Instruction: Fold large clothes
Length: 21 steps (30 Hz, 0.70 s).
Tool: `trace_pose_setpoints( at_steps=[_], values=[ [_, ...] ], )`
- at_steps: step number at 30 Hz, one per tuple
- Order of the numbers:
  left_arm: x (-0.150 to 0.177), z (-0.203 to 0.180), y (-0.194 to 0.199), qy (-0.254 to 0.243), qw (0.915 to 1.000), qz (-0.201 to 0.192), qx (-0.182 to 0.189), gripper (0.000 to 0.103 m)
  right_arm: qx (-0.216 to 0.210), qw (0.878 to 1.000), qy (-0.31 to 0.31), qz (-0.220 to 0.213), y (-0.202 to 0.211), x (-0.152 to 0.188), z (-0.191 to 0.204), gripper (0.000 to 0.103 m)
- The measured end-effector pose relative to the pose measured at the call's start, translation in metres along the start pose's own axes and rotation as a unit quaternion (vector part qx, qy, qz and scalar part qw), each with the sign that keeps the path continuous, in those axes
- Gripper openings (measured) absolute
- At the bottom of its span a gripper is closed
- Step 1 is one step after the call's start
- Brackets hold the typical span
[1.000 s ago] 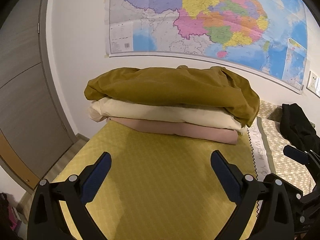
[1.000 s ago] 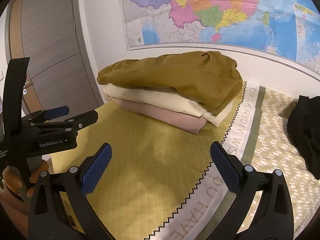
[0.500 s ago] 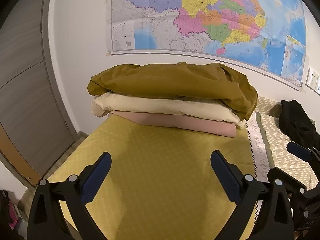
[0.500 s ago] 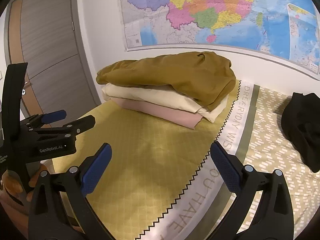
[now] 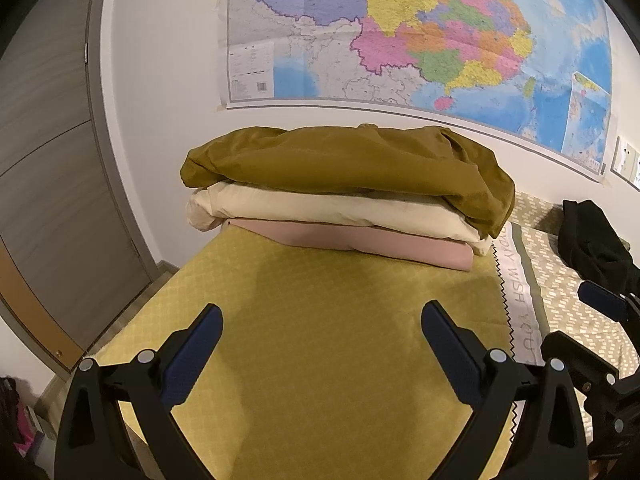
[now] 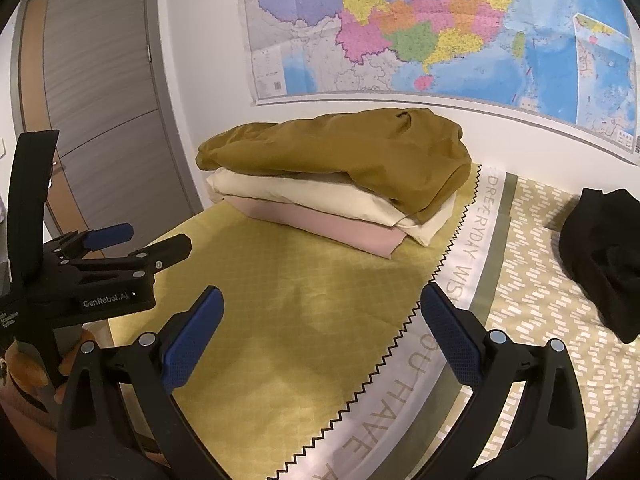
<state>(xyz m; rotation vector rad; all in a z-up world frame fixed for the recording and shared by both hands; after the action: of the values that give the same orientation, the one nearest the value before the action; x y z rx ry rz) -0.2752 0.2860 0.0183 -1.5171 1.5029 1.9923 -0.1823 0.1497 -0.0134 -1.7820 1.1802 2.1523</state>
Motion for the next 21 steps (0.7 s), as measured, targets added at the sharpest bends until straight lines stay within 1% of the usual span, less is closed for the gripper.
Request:
trace_pose_setpoints(
  at_steps=[21],
  values=[
    [0.0017, -0.006, 0.0004, -0.007, 1.0, 0.003, 0.002, 0.096, -0.004, 1.0, -0.007, -0.001, 0.0032, 0.0022, 0.0011, 0.097]
  ],
)
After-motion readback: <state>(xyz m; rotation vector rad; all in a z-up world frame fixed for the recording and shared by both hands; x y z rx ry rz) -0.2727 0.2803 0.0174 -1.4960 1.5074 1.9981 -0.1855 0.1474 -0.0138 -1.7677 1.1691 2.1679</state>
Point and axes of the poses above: each gripper's, at about its wrist camera, not at the fingertips, and y roughly against the way its jaws point, z to its left, x to its underside, the point moved 3 cm from there along -y, roughly the way its jaws point, and after that the axes turned 9 degrees about x, right-handed, at the moved point
